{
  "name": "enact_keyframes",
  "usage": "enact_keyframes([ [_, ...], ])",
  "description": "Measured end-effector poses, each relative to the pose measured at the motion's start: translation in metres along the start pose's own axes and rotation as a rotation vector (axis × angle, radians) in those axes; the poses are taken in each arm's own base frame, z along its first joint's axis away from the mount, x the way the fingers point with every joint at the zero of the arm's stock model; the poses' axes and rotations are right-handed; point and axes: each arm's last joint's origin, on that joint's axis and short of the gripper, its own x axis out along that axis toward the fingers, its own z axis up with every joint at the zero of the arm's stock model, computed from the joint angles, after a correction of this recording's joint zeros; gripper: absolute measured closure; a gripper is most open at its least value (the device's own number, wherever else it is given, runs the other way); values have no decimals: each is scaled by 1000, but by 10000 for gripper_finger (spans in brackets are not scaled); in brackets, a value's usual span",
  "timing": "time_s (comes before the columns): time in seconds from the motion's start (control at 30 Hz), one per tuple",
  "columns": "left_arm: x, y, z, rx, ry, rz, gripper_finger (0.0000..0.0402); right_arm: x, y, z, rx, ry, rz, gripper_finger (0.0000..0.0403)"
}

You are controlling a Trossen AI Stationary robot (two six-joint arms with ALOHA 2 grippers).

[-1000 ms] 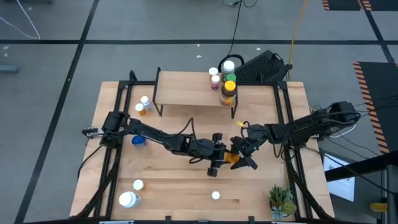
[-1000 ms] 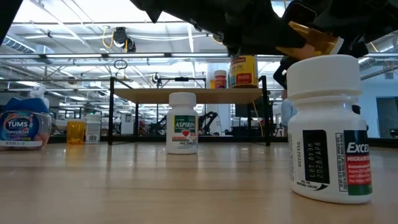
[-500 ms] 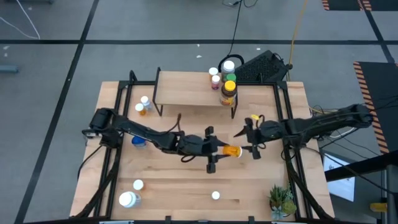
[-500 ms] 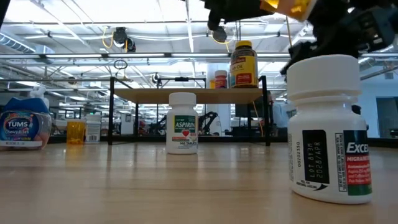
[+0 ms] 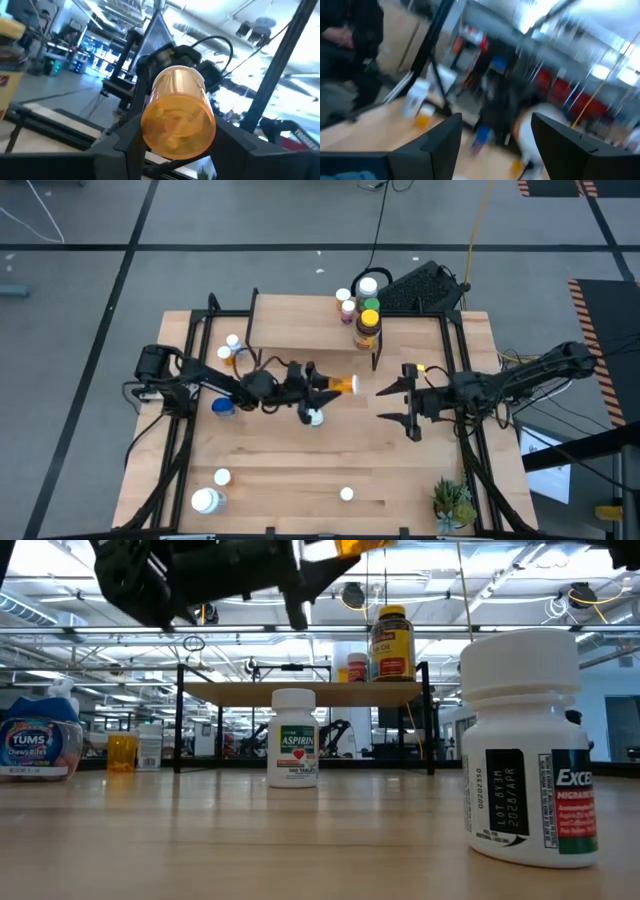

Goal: Pick and place medicine bottles onto shelf by color
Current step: Put the orange pill bottle on the shelf

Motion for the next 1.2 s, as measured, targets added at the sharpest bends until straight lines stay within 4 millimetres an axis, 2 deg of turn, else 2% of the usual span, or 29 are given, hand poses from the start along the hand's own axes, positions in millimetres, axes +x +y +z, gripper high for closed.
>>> enact_keyframes([
  [0.13,0,0,4,-34,-5,-72,223,12,2,1,-89,-81,-46,169],
  [0.3,5,-7,5,-24,-2,-119,223,30,6,-7,-135,-55,-43,151],
  [0.5,6,-7,5,-18,5,-120,222,49,-3,0,-129,-45,-78,106],
  [0.63,6,-7,4,-17,19,-115,222,56,-9,2,-77,34,-66,94],
  [0.8,6,-7,2,-10,44,-146,222,59,-11,-7,-66,108,-47,114],
  [1.2,6,-6,1,-14,58,-138,222,58,-12,-8,-32,124,-45,204],
])
